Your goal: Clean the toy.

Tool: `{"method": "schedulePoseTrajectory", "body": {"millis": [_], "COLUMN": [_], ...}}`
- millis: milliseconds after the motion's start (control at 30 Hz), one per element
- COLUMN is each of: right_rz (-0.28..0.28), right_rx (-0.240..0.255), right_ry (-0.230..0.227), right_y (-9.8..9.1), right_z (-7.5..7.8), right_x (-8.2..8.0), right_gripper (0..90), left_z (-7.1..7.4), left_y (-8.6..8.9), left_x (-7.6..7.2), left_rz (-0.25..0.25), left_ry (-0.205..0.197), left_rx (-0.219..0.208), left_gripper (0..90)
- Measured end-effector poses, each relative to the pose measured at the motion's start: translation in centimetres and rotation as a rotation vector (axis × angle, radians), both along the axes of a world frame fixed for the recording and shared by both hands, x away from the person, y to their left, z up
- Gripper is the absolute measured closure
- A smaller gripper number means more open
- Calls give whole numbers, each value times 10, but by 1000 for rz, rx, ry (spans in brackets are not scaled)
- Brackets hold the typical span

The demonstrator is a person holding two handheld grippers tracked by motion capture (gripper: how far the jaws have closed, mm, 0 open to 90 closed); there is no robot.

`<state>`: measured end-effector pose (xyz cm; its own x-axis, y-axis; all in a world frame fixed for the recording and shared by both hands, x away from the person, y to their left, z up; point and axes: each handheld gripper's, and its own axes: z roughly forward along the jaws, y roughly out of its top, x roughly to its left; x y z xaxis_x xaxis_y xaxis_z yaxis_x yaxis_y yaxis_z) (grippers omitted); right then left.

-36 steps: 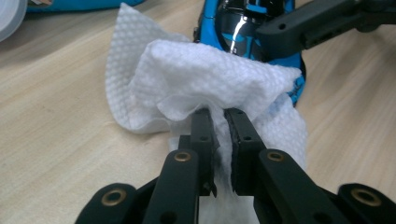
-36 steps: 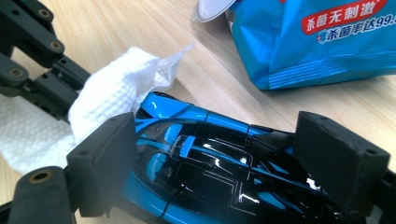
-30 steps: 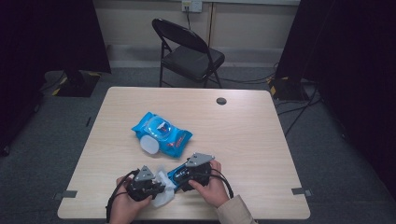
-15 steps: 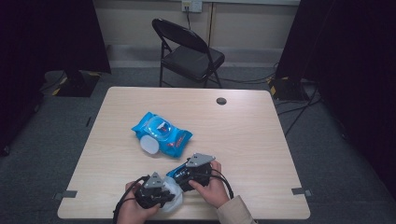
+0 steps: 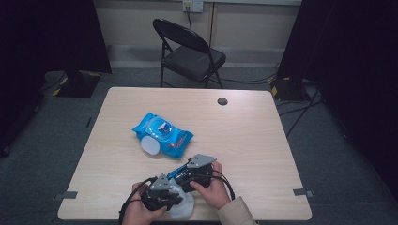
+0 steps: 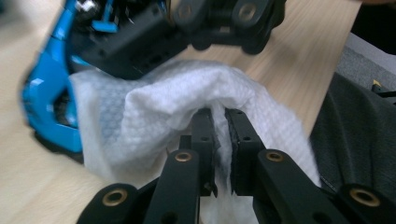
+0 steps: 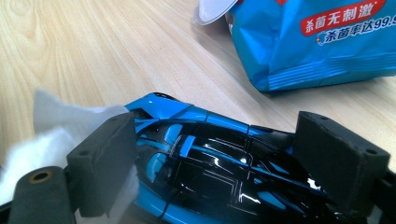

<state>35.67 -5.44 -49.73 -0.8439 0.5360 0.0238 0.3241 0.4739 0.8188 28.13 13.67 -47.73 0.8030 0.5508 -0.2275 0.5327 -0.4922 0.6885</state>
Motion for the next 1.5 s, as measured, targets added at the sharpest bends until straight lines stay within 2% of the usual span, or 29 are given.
{"method": "schedulePoseTrajectory", "body": {"millis": [167,300,400,467,500,567,633,700,767,900,967,1000,1200,1500], "right_rz": [-1,0,1,1,1,2,4,6,7,7,6,7,8,14], "right_rx": [5,6,3,2,3,3,3,3,4,4,5,7,10,10], "right_ry": [-1,-2,-1,0,0,0,-1,-1,-1,-2,-2,-3,-5,-5], "right_y": [0,0,0,0,0,0,0,-1,-1,-1,-1,-1,-2,-2], "right_z": [0,-1,0,0,0,0,0,0,0,0,-1,-1,-1,-1], "right_x": [0,0,0,0,0,0,0,1,1,1,1,1,1,1], "right_gripper": [134,134,134,134,134,134,134,134,134,134,134,134,134,134], "left_z": [16,21,18,13,7,-1,-8,-13,-15,-14,-12,-12,-12,-13], "left_y": [25,48,60,65,66,65,60,53,44,29,21,18,8,-2], "left_x": [6,17,29,39,45,53,60,66,71,78,80,82,92,101], "left_rz": [60,138,219,250,283,305,317,307,304,267,258,256,238,229], "left_ry": [-28,-58,-70,-55,-50,-29,-32,-24,-20,-4,-20,-14,-5,-13], "left_rx": [-28,-9,17,33,48,62,68,87,69,75,106,111,82,93], "left_gripper": [832,832,832,832,832,833,832,831,830,831,834,834,833,829]}}
